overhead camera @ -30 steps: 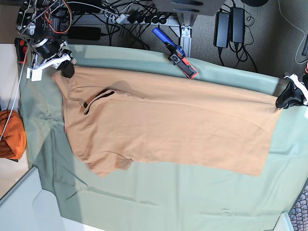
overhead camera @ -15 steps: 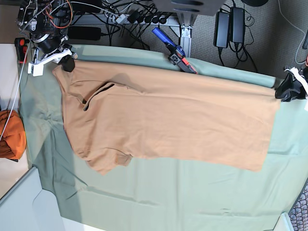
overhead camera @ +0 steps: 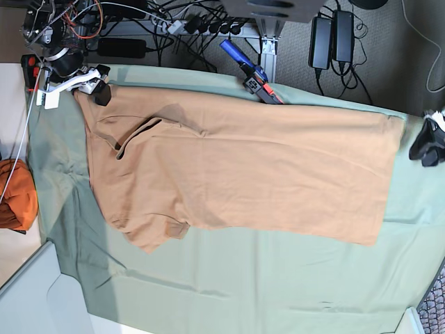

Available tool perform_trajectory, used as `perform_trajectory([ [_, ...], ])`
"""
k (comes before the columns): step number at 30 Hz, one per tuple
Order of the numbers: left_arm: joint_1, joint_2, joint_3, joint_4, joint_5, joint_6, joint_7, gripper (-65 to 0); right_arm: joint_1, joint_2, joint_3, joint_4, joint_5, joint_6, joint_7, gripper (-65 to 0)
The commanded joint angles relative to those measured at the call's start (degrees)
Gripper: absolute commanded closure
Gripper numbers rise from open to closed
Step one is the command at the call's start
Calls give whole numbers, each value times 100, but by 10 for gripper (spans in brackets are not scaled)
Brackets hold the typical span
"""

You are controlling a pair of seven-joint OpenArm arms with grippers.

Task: Fold the T-shirt properly
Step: 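Move the left gripper to the opposite hem corner and grasp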

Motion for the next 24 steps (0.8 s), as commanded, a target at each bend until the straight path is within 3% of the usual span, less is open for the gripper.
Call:
perform_trajectory([
  [1, -140, -138, -50, 85, -109, -54, -133, -318, 4, 107, 155, 96, 46, 538, 127, -418],
  [6, -726, -168, 140, 72, 256, -54, -474, -318, 111, 109, 608, 96, 48, 535, 127, -418],
  [10, -1414, -160, 758, -337, 688, -15, -772, -333, 129, 109, 756, 96, 46, 535, 129, -418],
  [16, -2966, 72, 1729, -2277, 1189, 138, -1172, -333, 127, 109, 752, 96, 48, 535, 129, -418],
  [20, -3963, 345, 1873, -3851, 1228, 131, -1213, -333, 125, 107, 752, 96, 48, 535, 127, -418],
  [24, -4459, 496, 1873, -4701, 1231, 127, -1311, -333, 125, 107, 752, 96, 50, 535, 129, -418],
])
